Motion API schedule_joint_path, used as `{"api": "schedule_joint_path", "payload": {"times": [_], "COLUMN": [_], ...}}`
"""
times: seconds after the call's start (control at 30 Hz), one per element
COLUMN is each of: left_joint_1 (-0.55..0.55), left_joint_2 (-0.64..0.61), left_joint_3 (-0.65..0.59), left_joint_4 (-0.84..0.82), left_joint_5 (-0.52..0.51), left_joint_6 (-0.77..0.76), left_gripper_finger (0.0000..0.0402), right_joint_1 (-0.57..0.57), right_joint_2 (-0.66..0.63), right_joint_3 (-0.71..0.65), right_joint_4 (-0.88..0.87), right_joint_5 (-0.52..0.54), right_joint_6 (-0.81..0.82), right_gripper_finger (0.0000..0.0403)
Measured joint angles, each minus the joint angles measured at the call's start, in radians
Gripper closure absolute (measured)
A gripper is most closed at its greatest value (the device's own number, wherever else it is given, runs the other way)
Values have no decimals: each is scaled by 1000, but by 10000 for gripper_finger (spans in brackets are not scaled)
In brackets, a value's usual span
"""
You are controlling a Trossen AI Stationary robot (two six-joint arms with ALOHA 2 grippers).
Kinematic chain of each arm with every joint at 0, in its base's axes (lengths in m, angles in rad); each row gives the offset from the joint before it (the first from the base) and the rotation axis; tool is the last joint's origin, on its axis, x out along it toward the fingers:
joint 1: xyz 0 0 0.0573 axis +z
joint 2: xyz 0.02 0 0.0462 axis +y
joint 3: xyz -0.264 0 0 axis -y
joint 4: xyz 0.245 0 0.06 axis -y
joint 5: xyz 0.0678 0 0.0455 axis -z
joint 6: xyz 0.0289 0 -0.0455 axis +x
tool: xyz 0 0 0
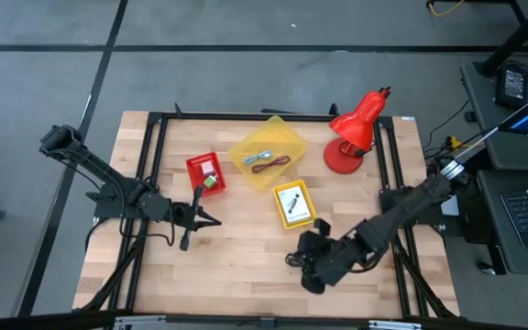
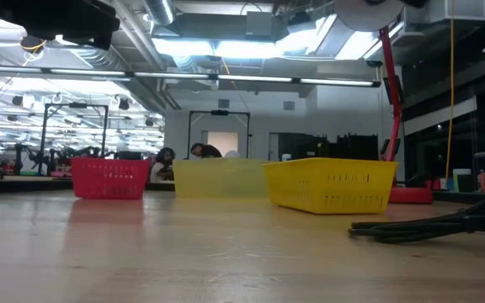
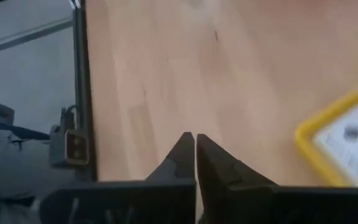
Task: Pick and place items into bin
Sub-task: Put the black charger cable into the big yellow bin
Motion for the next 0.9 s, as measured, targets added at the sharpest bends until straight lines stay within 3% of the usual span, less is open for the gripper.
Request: {"api": "schedule_joint_path", "payload": {"times": [0.3, 0.6, 0.9], "left_joint_1": [0, 0, 0], "left_joint_2": [0, 0, 0], "left_joint_3": [0, 0, 0], "left_joint_4": [-4, -5, -7], "left_joint_5": [-1, -3, -8], "left_joint_6": [-36, -27, -33], "left_gripper_finger": [398, 398, 398], "right_joint_1": [43, 42, 42], "right_joint_2": [129, 312, 347], "right_joint_3": [64, 331, 325], "right_joint_4": [-142, -433, -442], "right_joint_5": [-122, -166, -217], "right_joint_6": [233, 270, 288], "right_gripper_finger": [403, 403, 377]}}
